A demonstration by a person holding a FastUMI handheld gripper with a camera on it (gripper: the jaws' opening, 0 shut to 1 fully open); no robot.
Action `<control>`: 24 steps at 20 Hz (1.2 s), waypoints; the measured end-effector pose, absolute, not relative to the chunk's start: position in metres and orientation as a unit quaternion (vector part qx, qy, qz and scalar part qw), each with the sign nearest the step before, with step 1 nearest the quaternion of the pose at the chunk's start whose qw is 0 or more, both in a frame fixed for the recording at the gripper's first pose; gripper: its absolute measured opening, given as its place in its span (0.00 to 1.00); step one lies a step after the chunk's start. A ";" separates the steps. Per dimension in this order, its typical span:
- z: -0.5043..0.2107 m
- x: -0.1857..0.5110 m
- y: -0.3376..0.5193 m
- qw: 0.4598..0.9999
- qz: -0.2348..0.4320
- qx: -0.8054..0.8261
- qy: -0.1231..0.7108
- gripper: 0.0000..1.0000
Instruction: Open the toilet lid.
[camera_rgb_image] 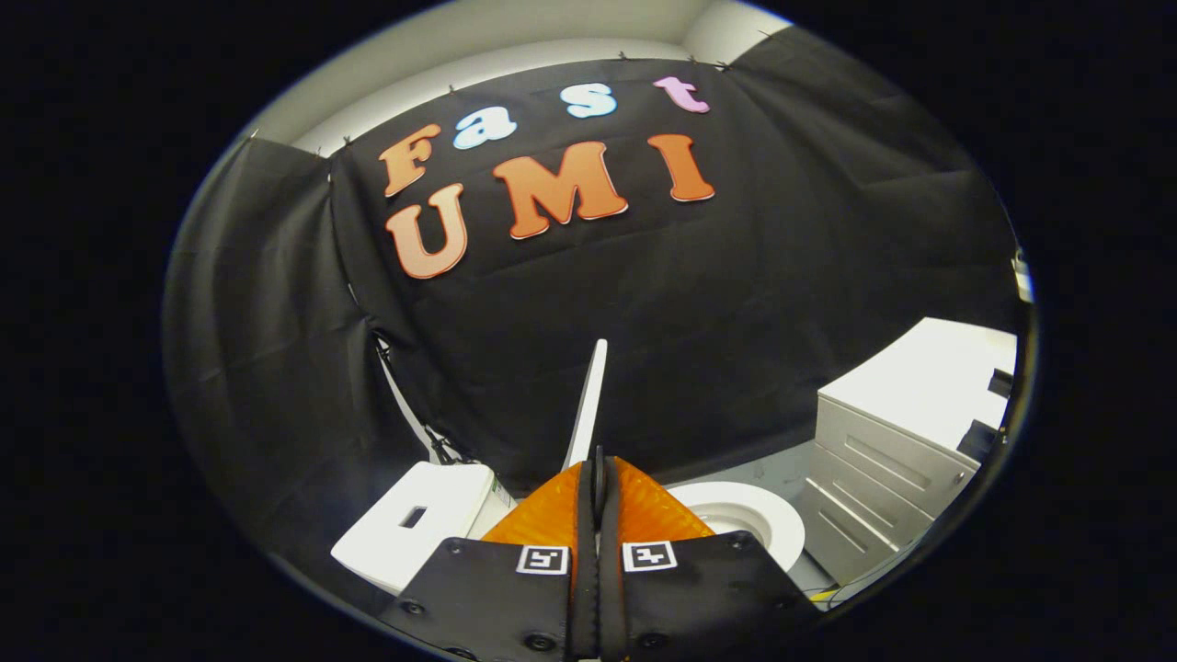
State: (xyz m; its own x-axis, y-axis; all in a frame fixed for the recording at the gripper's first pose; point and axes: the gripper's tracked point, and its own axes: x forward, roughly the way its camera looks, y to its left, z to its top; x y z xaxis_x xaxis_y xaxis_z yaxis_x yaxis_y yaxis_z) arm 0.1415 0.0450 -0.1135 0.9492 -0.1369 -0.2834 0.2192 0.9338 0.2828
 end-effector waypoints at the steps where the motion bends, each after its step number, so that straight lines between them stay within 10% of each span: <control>1: -0.107 0.145 0.056 0.976 -0.086 0.151 0.130 0.08; 24: -0.058 0.195 0.284 0.992 -0.042 -0.014 0.115 0.08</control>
